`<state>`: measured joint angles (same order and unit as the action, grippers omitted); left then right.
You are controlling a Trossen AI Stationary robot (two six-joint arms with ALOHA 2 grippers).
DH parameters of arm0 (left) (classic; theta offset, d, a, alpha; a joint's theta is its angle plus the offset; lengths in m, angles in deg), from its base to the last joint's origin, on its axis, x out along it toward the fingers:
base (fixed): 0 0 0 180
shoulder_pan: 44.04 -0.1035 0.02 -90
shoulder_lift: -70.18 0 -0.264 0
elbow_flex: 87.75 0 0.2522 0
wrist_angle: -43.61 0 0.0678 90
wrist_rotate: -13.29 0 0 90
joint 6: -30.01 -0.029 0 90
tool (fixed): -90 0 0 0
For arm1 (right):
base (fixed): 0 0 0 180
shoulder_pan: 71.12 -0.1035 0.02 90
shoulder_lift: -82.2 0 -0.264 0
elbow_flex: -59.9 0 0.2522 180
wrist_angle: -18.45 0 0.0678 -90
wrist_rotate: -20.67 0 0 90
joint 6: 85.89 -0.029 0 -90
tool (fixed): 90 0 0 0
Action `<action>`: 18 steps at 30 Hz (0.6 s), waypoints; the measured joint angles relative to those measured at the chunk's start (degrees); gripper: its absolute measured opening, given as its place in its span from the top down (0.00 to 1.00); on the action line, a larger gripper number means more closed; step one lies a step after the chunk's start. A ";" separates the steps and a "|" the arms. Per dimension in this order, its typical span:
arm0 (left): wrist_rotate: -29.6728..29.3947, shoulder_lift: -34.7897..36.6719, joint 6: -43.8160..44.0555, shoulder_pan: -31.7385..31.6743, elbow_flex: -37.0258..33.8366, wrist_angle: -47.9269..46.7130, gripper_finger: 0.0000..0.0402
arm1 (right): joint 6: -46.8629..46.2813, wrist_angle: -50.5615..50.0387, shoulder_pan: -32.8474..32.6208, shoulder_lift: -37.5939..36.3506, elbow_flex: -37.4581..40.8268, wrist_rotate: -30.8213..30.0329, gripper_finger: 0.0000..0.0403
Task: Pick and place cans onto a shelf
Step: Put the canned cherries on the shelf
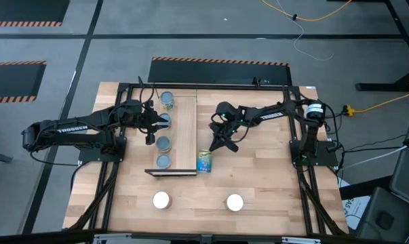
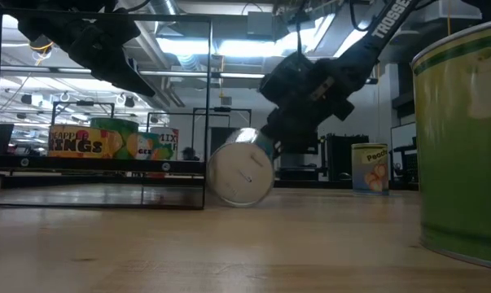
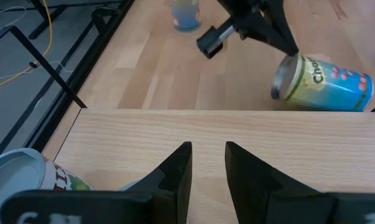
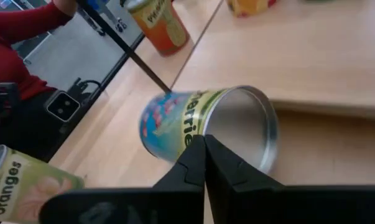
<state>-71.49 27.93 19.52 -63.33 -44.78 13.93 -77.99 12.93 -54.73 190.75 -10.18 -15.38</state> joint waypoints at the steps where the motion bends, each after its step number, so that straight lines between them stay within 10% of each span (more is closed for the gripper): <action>1: -0.02 -0.01 -0.01 -0.01 0.00 0.00 0.78 | 0.02 0.07 0.01 -0.54 0.00 0.02 1.00; 18: -0.02 -0.01 -0.01 -0.01 0.06 -0.09 0.78 | 0.55 -0.65 -0.47 -4.96 -0.02 -0.39 1.00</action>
<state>-71.51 27.92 19.51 -63.34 -44.72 13.84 -77.45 12.28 -55.20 185.79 -10.20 -15.77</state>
